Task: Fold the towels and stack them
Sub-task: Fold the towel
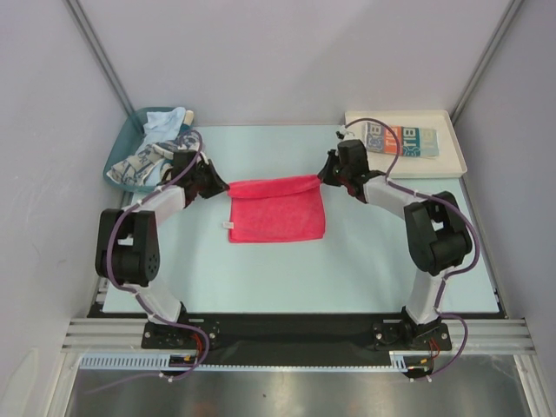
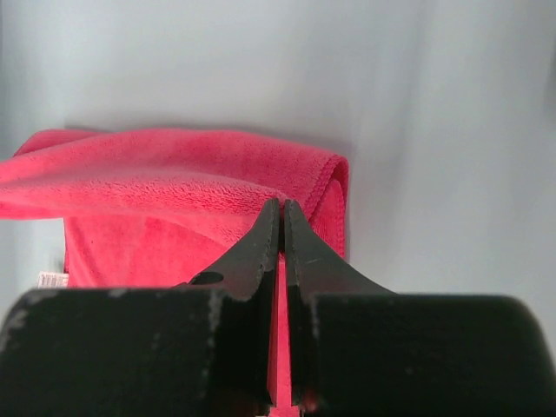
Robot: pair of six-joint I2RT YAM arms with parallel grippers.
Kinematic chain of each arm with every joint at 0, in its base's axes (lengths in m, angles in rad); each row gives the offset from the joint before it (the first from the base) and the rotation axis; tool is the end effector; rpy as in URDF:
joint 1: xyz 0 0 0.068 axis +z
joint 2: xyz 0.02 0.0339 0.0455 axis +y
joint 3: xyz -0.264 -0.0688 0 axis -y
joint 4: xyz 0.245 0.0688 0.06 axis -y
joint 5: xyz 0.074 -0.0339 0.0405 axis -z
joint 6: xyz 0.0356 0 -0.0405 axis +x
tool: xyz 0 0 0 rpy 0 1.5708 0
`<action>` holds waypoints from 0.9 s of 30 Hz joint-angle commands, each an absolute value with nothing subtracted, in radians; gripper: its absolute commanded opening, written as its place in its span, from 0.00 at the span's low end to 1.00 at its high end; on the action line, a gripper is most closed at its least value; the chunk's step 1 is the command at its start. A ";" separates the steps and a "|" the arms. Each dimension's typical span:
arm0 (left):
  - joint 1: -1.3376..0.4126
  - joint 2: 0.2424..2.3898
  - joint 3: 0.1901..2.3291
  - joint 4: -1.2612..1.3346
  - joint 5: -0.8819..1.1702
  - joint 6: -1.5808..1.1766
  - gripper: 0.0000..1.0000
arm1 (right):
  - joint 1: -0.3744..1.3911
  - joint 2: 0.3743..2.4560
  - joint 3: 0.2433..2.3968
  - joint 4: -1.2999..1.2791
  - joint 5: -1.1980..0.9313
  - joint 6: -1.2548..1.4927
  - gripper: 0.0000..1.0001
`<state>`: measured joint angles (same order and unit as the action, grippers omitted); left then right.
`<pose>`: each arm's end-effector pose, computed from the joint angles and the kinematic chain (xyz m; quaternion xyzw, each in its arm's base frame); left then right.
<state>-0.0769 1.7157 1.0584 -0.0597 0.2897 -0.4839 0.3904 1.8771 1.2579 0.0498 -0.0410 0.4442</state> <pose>0.3684 -0.0386 0.2015 -0.1235 0.8942 -0.2396 0.3573 0.3936 0.1636 0.2128 0.0138 0.8770 0.2110 0.4315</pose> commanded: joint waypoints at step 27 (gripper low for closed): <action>-0.167 1.460 0.805 -0.036 0.164 -0.538 0.38 | 0.454 1.660 0.983 0.078 0.057 0.512 0.42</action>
